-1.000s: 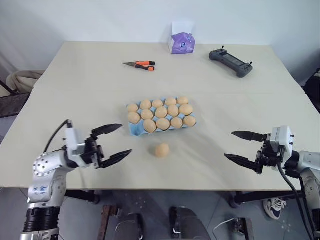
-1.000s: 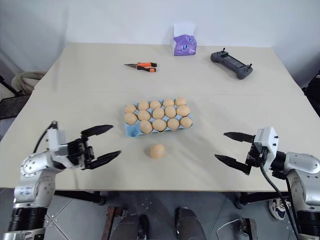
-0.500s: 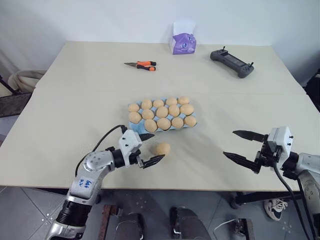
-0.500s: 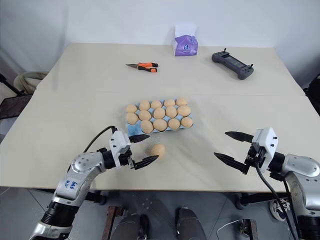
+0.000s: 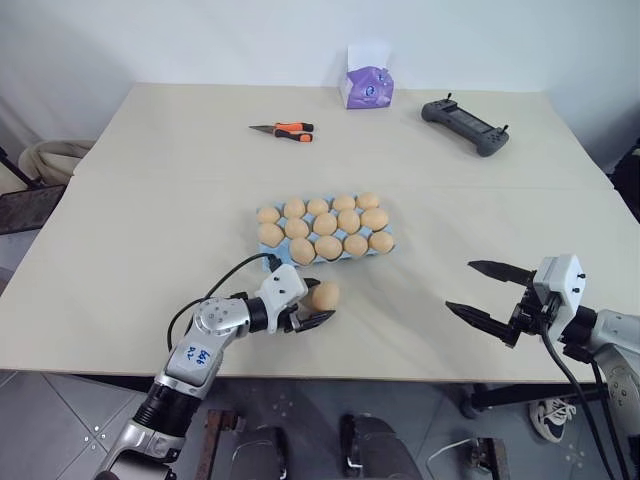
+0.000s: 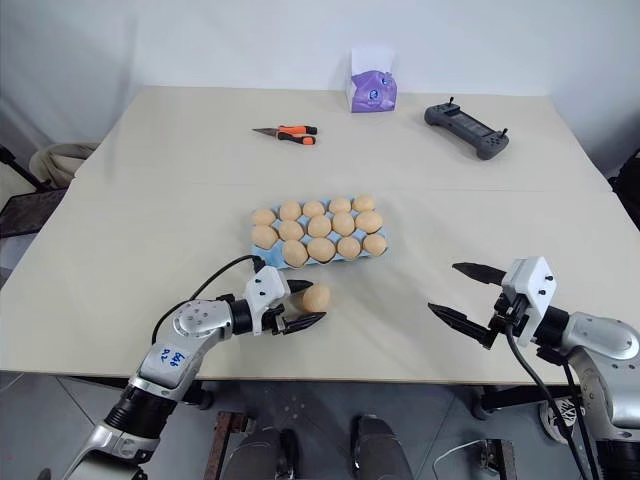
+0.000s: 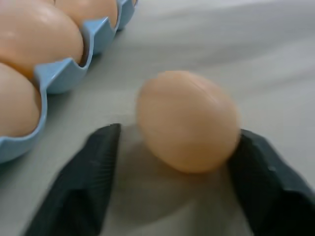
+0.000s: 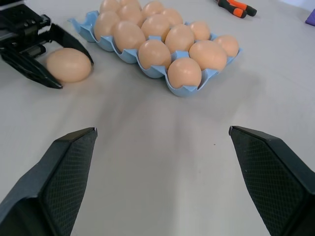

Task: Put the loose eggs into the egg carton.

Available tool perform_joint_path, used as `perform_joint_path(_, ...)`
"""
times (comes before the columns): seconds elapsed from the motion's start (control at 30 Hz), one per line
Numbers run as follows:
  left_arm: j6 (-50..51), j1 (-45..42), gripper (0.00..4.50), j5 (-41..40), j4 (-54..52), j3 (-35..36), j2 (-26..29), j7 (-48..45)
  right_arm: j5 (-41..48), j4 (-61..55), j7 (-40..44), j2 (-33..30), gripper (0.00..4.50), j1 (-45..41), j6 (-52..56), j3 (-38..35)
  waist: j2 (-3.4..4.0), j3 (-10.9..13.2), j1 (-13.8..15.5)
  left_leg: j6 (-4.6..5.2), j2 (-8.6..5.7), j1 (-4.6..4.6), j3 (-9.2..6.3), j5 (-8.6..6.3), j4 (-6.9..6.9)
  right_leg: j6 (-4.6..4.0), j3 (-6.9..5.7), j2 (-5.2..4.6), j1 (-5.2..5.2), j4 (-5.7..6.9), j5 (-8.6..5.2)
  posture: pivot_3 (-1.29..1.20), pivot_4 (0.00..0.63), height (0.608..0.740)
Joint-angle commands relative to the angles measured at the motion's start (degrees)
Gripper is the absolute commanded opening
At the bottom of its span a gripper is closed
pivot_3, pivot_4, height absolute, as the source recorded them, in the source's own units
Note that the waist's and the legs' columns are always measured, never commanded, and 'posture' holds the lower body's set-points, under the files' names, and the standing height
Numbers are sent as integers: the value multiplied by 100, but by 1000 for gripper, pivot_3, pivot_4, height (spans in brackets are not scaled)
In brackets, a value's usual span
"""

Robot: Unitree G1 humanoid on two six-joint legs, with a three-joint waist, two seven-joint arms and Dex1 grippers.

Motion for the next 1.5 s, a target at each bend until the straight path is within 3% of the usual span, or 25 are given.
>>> perform_joint_path(0.03,-333,3,1987,-393,-152,157,-146,-239,41,-204,-64,-18,4500,39,-10,-184,0,0,-2,0,0,0,0,0,0,0,0,0,0,0,0,0,150,740)
perform_joint_path(0.37,-614,256,1987,-1791,-504,1169,127,-1148,42,-145,-36,-53,4500,16,-9,-155,0,0,-8,-3,2,3,-1,3,4,0,-1,3,0,8,0,0,150,740)
perform_joint_path(0.57,-386,-45,1987,-1576,196,1775,417,-533,-8,-19,-5,-44,4500,-128,0,-31,0,0,-7,2,-1,3,-1,5,9,4,-1,2,4,8,2,0,150,740)
perform_joint_path(1.0,100,-421,1987,-1334,669,1766,569,-200,-38,25,-4,-19,4500,-211,30,3,0,0,-10,0,-1,0,0,4,6,6,-2,1,3,4,4,0,150,740)
perform_joint_path(1.1,270,-386,2656,-1473,567,1778,596,-377,-41,10,-22,-18,4500,-161,24,-34,0,0,-8,-2,0,1,0,4,5,6,-3,1,3,6,3,0,150,740)
perform_joint_path(1.3,268,-413,4492,-1610,508,1988,765,-610,-61,43,-60,-14,4500,-156,7,-26,0,0,-11,-2,0,1,0,5,6,6,-2,1,2,7,3,0,150,740)
perform_joint_path(1.5,540,-544,4492,-1892,541,2411,970,-544,-87,123,-56,11,4500,-239,-15,32,0,0,-12,-2,0,2,0,5,6,5,-2,1,3,7,3,0,150,740)
